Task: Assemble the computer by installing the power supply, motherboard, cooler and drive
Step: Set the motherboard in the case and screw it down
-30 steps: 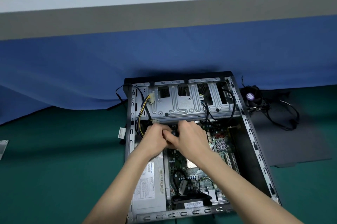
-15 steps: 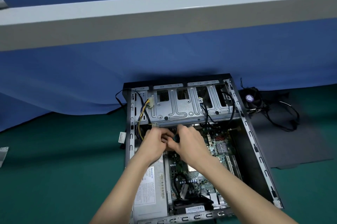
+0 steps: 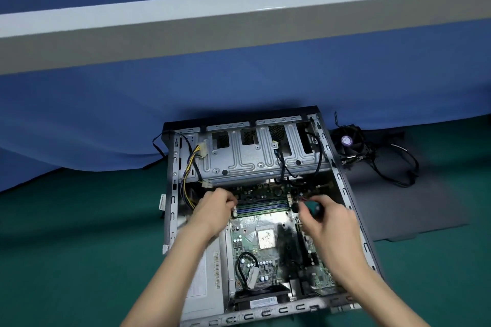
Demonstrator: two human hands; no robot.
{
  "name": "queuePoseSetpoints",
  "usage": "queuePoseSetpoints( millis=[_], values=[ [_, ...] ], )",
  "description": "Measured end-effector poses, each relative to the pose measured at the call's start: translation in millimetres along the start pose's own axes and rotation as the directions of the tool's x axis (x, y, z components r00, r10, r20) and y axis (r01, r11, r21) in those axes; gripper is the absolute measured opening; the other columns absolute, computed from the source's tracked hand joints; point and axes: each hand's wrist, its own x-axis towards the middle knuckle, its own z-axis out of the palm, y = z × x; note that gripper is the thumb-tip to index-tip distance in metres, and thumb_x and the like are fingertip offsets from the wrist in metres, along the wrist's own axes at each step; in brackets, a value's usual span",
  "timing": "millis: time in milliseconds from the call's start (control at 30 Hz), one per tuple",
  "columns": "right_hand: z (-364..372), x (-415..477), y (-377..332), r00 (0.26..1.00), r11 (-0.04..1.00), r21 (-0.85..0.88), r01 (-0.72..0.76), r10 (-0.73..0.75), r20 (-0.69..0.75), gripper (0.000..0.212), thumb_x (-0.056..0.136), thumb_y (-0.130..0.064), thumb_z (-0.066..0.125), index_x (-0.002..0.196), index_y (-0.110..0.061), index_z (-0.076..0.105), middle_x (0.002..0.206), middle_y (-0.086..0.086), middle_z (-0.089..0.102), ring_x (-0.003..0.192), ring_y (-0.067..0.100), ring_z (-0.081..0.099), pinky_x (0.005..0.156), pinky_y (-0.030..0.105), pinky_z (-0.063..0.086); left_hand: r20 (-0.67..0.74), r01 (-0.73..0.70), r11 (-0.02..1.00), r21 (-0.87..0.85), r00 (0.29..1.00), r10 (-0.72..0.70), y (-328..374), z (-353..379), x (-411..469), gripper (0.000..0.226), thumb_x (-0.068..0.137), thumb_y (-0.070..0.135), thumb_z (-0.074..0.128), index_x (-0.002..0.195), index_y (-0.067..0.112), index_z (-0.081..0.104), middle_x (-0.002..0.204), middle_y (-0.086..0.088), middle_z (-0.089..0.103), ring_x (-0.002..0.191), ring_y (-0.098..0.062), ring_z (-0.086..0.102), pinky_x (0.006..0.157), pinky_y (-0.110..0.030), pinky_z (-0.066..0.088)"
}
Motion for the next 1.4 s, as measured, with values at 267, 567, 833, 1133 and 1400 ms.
queuePoseSetpoints(
  millis=[267, 567, 833, 1133, 1400],
  values=[
    [-2.1, -19.0, 29.2, 0.999, 0.981, -0.194, -0.026, 0.021, -0.025, 0.034, 0.094, -0.021, 0.06, 0.123, -0.005, 0.062, 0.097, 0.012, 0.072, 0.083, 0.029, 0.066, 0.065, 0.028, 0.037, 0.028, -0.273, 0.917, 0.29, 0.961, 0.277, 47.9, 82.9, 4.2, 0.059, 0.094, 0.003, 0.053, 0.146, 0.026, 0.035, 0.157, -0.003, 0.017, 0.144, -0.024, 0.017, 0.118, -0.043, 0.018],
    [-1.1, -12.2, 39.6, 0.999, 0.991, -0.137, -0.009, 0.014, 0.031, 0.029, 0.094, -0.021, 0.06, 0.118, -0.005, 0.063, 0.09, 0.011, 0.07, 0.077, 0.029, 0.064, 0.065, 0.033, 0.04, -0.017, -0.228, 0.922, 0.312, 0.969, 0.245, 39.8, 115.9, 3.6, 0.07, 0.091, 0.002, 0.057, 0.149, 0.028, 0.028, 0.159, 0.004, -0.001, 0.147, -0.019, -0.005, 0.118, -0.041, 0.008],
    [-0.9, -10.9, 41.9, 0.998, 0.989, -0.146, 0.008, 0.001, 0.057, 0.022, 0.094, -0.02, 0.059, 0.108, -0.003, 0.064, 0.087, 0.011, 0.068, 0.071, 0.029, 0.061, 0.063, 0.038, 0.045, -0.038, -0.24, 0.922, 0.304, 0.964, 0.263, 40.8, 116.6, 3.9, 0.065, 0.092, 0.004, 0.055, 0.148, 0.027, 0.031, 0.159, 0.005, 0.002, 0.147, -0.018, -0.004, 0.118, -0.041, 0.012],
    [-4.1, 4.3, 35.1, 0.989, 0.958, -0.278, 0.074, -0.035, 0.141, 0.021, 0.097, -0.014, 0.052, 0.116, -0.007, 0.058, 0.102, 0.01, 0.063, 0.086, 0.027, 0.06, 0.067, 0.033, 0.041, -0.128, -0.307, 0.929, 0.206, 0.933, 0.336, 48.9, 113.0, 4.8, 0.057, 0.091, 0.035, 0.058, 0.143, 0.027, 0.038, 0.151, 0.006, 0.028, 0.138, -0.016, 0.024, 0.113, -0.03, 0.022],
    [-11.9, 32.7, 35.8, 0.945, 0.866, -0.412, 0.283, -0.177, 0.277, 0.055, 0.079, 0.007, 0.049, 0.131, -0.011, 0.052, 0.111, 0.004, 0.052, 0.099, 0.025, 0.054, 0.066, 0.025, 0.029, -0.106, -0.269, 0.918, -0.292, 0.963, 0.248, 85.2, 114.8, 18.6, 0.052, 0.08, 0.011, 0.071, 0.127, 0.031, 0.059, 0.125, 0.003, 0.063, 0.117, -0.017, 0.053, 0.101, -0.035, 0.044]
  ],
)
